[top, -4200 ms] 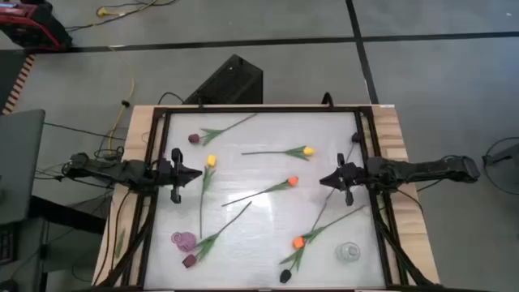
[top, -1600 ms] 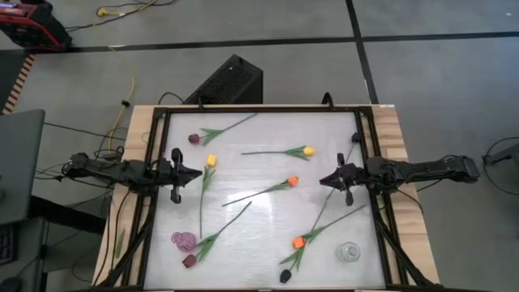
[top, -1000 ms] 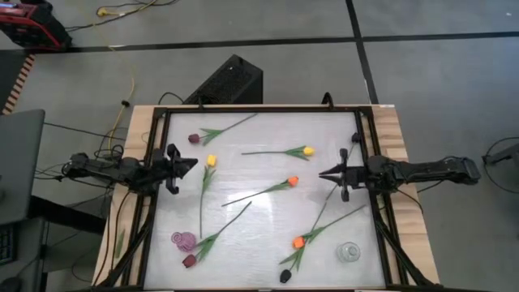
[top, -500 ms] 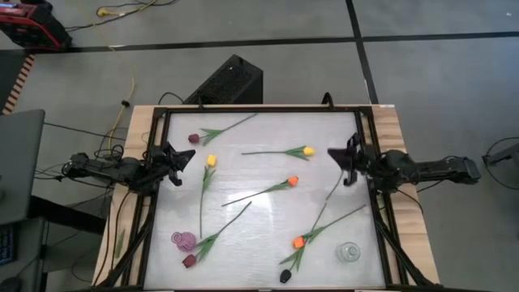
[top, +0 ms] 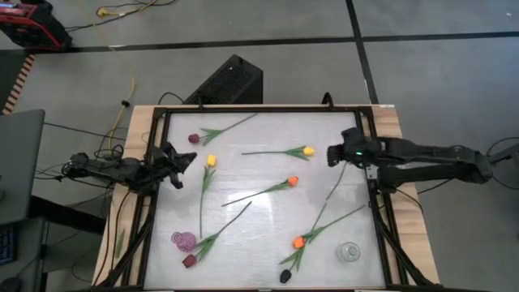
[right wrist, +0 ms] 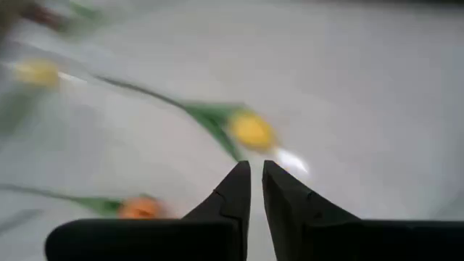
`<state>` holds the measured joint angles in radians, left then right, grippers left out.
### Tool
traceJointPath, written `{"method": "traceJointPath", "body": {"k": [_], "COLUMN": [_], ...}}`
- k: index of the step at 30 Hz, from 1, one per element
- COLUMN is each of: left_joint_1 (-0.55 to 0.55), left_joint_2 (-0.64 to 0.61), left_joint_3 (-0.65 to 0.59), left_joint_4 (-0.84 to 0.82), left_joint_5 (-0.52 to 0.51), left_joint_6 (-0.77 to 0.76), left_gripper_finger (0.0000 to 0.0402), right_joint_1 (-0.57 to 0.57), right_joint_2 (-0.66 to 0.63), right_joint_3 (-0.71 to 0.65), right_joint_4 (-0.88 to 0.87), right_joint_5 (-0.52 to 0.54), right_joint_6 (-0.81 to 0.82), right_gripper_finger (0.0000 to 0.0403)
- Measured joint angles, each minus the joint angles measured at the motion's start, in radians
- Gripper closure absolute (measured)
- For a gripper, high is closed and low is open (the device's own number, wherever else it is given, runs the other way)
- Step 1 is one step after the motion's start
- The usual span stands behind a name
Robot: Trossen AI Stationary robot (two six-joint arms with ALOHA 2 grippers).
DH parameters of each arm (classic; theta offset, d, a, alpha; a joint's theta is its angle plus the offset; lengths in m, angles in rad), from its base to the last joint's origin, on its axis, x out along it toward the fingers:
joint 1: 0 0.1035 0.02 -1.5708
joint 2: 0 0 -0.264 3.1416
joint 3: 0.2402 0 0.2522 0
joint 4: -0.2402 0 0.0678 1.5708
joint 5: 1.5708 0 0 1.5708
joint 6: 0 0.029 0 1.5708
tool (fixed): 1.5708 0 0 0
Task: Sort flowers into vase by color
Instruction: Put the top black flower into the pink flower vase
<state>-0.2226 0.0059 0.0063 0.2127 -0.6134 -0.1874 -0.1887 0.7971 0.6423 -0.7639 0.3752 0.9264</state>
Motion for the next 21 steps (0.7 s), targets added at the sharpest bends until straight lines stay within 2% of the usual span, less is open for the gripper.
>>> {"method": "traceJointPath", "body": {"k": [5,12,16,21], "left_joint_1": [0.0,0.0,0.0,0.0], "left_joint_2": [0.0,0.0,0.0,0.0], "left_joint_3": [0.0,0.0,0.0,0.0], "left_joint_4": [-0.04,-0.099,-0.129,-0.128], "left_joint_5": [0.071,0.132,0.165,0.166], "left_joint_6": [0.044,0.045,0.044,0.06], "left_gripper_finger": [0.0401,0.0401,0.0401,0.0401], "right_joint_1": [-0.064,-0.185,-0.248,-0.314], "right_joint_2": [0.2,0.423,0.508,0.553], "right_joint_3": [0.05,0.051,0.051,0.052], "right_joint_4": [-0.168,-0.292,-0.334,-0.329], "right_joint_5": [-0.058,-0.169,-0.169,-0.171], "right_joint_6": [0.116,0.125,0.109,0.054], "right_gripper_finger": [0.0334,0.0327,0.0296,0.0228]}}
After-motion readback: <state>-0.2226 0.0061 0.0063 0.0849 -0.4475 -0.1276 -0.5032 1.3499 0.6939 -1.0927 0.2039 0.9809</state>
